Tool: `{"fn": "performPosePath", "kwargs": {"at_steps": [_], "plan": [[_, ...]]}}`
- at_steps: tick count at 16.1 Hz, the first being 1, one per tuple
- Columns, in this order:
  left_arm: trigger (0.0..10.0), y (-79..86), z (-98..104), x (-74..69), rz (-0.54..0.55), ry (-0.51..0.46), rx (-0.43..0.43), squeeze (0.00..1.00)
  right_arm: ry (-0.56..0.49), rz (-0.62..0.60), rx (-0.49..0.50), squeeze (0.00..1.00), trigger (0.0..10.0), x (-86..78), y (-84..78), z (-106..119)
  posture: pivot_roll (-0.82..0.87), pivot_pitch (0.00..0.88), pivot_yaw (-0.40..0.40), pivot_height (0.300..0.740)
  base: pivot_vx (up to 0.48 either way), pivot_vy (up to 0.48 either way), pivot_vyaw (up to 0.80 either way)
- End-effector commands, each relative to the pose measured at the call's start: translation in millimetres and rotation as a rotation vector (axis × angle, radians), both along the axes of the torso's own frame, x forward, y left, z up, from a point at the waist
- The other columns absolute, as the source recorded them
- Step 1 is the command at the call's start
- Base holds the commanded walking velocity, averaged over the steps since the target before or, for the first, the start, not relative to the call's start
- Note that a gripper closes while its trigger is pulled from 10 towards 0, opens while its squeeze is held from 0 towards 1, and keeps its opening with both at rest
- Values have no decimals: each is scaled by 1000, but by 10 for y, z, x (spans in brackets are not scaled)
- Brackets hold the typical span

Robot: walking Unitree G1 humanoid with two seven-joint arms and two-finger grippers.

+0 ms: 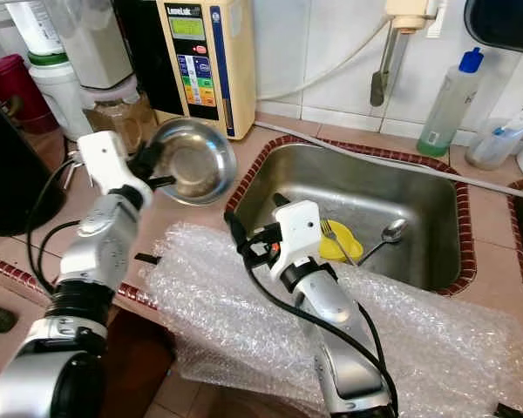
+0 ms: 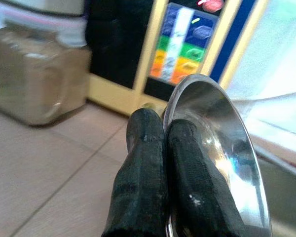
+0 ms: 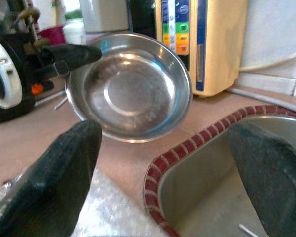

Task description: Kitchen organization

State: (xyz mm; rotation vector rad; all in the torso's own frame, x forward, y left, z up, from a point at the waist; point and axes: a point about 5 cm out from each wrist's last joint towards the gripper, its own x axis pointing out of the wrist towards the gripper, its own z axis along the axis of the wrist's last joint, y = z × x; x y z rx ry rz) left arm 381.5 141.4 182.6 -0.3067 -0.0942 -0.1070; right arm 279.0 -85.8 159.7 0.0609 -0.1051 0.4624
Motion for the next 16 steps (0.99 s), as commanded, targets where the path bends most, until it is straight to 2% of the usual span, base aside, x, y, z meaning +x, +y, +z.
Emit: {"fn": "performPosePath", "kwargs": {"at_steps": [1, 4, 5, 7, 11, 15, 16], "plan": [[0, -4, 91, -18, -11, -60, 1, 0, 22, -30, 24, 0, 10000, 38, -14, -10, -27, 16, 92, 740, 0, 0, 0], [0, -160, 140, -58, -106, -105, -58, 0, 45, -104, 89, 0, 10000, 81, -66, -16, -28, 16, 93, 740, 0, 0, 0], [0, -341, 168, -127, -210, -137, -83, 0, 78, -184, 207, 0, 10000, 140, -145, 8, -29, 16, 94, 740, 0, 0, 0], [0, -506, 151, -213, -303, -157, -81, 0, 98, -241, 302, 0, 10000, 191, -220, 34, -33, 15, 97, 740, 0, 0, 0], [0, -668, 116, -318, -400, -167, -101, 0, 126, -299, 289, 0, 10000, 251, -262, -17, -30, 13, 95, 740, 0, 0, 0], [0, -695, 171, -394, -440, -211, -112, 0, 148, -347, 282, 0, 10000, 328, -305, -72, -22, 12, 94, 740, 0, 0, 0], [0, -697, 161, -410, -446, -207, -114, 0, 156, -360, 317, 0, 3294, 369, -318, -82, -22, 12, 94, 740, 0, 0, 0]]}}
